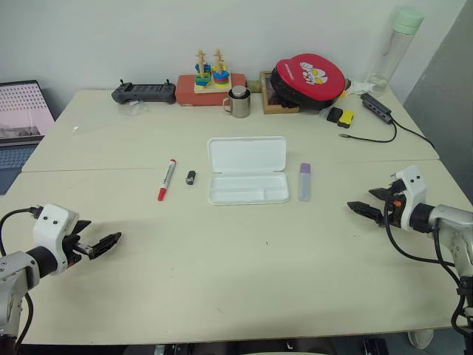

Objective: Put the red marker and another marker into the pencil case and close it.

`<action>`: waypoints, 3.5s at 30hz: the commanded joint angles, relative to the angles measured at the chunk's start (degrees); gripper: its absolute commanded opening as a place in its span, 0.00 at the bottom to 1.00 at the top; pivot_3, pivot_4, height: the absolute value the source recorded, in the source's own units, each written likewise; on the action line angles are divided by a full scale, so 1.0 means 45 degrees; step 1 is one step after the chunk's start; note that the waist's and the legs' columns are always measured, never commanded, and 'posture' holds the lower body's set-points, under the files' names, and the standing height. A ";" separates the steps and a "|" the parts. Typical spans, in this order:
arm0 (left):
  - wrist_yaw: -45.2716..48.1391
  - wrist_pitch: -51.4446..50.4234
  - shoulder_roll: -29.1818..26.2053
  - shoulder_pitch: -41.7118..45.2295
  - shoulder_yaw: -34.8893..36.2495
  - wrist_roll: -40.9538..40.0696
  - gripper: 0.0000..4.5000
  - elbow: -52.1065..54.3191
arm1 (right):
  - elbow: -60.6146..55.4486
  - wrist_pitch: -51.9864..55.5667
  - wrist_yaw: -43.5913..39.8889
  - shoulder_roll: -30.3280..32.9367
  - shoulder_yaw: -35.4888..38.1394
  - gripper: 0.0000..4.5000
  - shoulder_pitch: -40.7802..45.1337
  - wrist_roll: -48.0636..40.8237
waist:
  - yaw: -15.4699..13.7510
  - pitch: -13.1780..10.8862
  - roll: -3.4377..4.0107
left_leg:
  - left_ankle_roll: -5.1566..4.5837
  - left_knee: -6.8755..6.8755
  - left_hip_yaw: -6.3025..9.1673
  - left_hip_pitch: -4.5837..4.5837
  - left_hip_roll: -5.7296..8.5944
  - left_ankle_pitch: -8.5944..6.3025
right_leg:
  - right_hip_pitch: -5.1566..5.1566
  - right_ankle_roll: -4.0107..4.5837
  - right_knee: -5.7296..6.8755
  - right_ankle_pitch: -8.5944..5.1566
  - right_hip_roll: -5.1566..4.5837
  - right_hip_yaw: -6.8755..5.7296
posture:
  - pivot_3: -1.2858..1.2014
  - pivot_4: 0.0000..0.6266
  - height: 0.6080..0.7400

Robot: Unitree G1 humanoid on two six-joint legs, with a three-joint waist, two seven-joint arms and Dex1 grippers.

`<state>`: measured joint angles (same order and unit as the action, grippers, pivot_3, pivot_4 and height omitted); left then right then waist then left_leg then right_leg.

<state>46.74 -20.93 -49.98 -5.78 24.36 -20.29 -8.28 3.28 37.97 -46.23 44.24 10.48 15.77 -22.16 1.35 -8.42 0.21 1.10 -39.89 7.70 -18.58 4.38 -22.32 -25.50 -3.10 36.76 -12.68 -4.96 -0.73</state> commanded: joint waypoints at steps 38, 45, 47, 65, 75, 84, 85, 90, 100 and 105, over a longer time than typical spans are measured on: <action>0.1779 -0.1327 0.2709 0.5287 -0.5524 -0.1408 1.00 0.4687 | 0.5431 -0.2723 -0.4826 -0.4400 -0.8503 0.45 0.8391 0.4877 | 0.0127 -0.0006 -0.0022 | 0.0005 -0.0036 -0.0015 -0.0066 0.0017 0.0003 | -0.0091 0.0000 0.0031 0.0004 -0.0010 -0.0014 | 0.52 0.24 1.00; 0.1733 -0.1278 0.2719 0.5321 -0.5504 -0.1448 1.00 0.4615 | 0.4824 -0.2572 -0.5057 -0.4353 -0.8404 0.05 0.8115 0.4915 | 0.0131 -0.0006 -0.0022 | 0.0005 -0.0036 -0.0016 -0.0066 0.0017 0.0003 | -0.0092 0.0000 0.0034 0.0004 -0.0009 -0.0013 | 0.52 0.24 1.00; 0.1759 -0.1272 0.2691 0.5294 -0.5492 -0.1449 1.00 0.4587 | 0.4606 -0.2508 -0.5108 -0.4344 -0.8384 0.01 0.8018 0.4931 | 0.0139 -0.0004 -0.0022 | 0.0005 -0.0036 -0.0018 -0.0065 0.0017 0.0002 | -0.0093 0.0000 0.0036 0.0003 -0.0009 -0.0014 | 0.52 0.24 1.00; 0.2362 -0.2649 0.0619 0.2179 -0.3872 -0.2750 1.00 0.7541 | -0.2574 -0.0207 -0.6070 -0.2878 -0.9398 0.01 0.4985 0.4419 | 0.0086 -0.0004 -0.0023 | 0.0005 -0.0027 -0.0022 -0.0083 0.0014 0.0002 | -0.0117 0.0000 0.0039 0.0003 -0.0008 0.0004 | 0.52 0.24 1.00; 0.1558 -0.3009 0.0944 0.2226 -0.3207 -0.2962 1.00 0.7377 | -0.3314 0.0479 -0.5262 -0.3168 -0.9752 0.08 0.4563 0.4482 | 0.0076 -0.0004 -0.0024 | 0.0005 -0.0028 -0.0024 -0.0076 0.0010 0.0002 | -0.0109 0.0000 0.0036 0.0003 -0.0005 0.0000 | 0.52 0.24 1.00; -0.0925 -0.4569 0.2154 0.3567 -0.0524 -0.5432 1.00 0.6860 | -0.4101 0.1118 -0.5326 -0.3309 -0.8602 0.56 0.4885 0.3128 | 0.0076 -0.0003 -0.0036 | 0.0005 -0.0038 -0.0017 -0.0079 0.0012 0.0002 | -0.0108 0.0000 0.0037 0.0003 -0.0005 -0.0006 | 0.52 0.24 1.00; -0.1251 -0.4751 0.2225 0.3684 -0.0143 -0.5726 1.00 0.6814 | -0.4287 0.1307 -0.5339 -0.3340 -0.8297 0.64 0.4951 0.2786 | 0.0076 -0.0003 -0.0037 | 0.0005 -0.0038 -0.0016 -0.0079 0.0011 0.0002 | -0.0108 0.0000 0.0039 0.0003 -0.0005 -0.0005 | 0.52 0.24 1.00; -0.3504 -0.4813 0.2683 0.4888 0.1287 -0.5999 1.00 0.5637 | -0.4806 0.2275 -0.5124 -0.3716 -0.6682 0.87 0.5403 0.0966 | 0.0074 0.0000 -0.0039 | 0.0005 -0.0038 -0.0012 -0.0073 0.0012 0.0002 | -0.0104 0.0000 0.0039 0.0003 -0.0005 -0.0010 | 0.52 0.24 1.00; -0.5520 -0.4429 0.2255 0.5160 -0.0764 -0.2158 1.00 0.2384 | -0.3879 0.2095 -0.3588 -0.4266 -0.5600 0.99 0.6331 0.0341 | 0.0088 0.0009 -0.0054 | 0.0006 -0.0034 -0.0011 -0.0062 0.0029 0.0002 | -0.0101 0.0000 0.0042 0.0004 -0.0007 -0.0032 | 0.52 0.24 1.00; -0.5566 -0.4675 0.2439 0.5517 -0.1682 -0.1291 1.00 0.0695 | -0.3546 0.2022 -0.2824 -0.4686 -0.5213 0.99 0.6758 0.0235 | 0.0113 0.0010 -0.0057 | 0.0007 -0.0034 -0.0015 -0.0063 0.0025 0.0002 | -0.0109 0.0000 0.0049 0.0004 -0.0007 -0.0031 | 0.52 0.24 1.00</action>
<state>21.89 -41.57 -38.81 17.63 17.51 -28.06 -2.29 -12.24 47.98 -60.47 23.63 -14.99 44.39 -19.70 1.86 -8.38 -0.04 1.13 -40.05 7.64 -18.86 4.48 -22.32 -25.99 -3.10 36.98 -12.66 -4.99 -0.87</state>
